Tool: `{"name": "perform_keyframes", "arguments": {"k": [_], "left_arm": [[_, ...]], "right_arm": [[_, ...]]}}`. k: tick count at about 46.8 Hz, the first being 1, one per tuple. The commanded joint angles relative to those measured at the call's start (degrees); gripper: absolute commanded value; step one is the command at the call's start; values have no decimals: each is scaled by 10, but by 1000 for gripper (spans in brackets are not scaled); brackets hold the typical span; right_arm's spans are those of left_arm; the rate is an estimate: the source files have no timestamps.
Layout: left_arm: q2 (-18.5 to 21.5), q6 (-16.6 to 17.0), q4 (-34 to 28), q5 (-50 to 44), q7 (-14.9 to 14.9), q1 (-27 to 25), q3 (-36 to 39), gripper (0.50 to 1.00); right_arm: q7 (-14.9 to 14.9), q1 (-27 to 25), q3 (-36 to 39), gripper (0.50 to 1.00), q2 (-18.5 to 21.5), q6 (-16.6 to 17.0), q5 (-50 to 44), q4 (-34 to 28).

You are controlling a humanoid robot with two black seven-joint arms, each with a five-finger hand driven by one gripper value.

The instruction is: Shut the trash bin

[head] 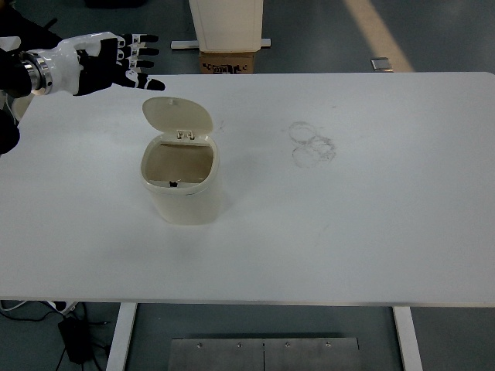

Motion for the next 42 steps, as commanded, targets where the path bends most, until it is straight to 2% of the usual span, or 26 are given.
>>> {"name": "perform_keyframes", "arguments": {"k": [1, 14, 29, 42], "left_arm": [[1, -1, -10, 10, 0, -10, 17, 1000], [1, -15, -28, 19, 0, -42, 58, 1000], [0, -29, -81, 66, 9, -99, 126, 1000], [0, -30, -119, 76, 9, -119, 141, 1000]], "right_arm": [[0, 1, 0, 991, 0, 0, 0, 0], [0, 9, 0, 991, 0, 0, 0, 0], [-4, 9, 0, 991, 0, 2, 0, 1], [-4, 10, 0, 991, 0, 3, 0, 2]]}}
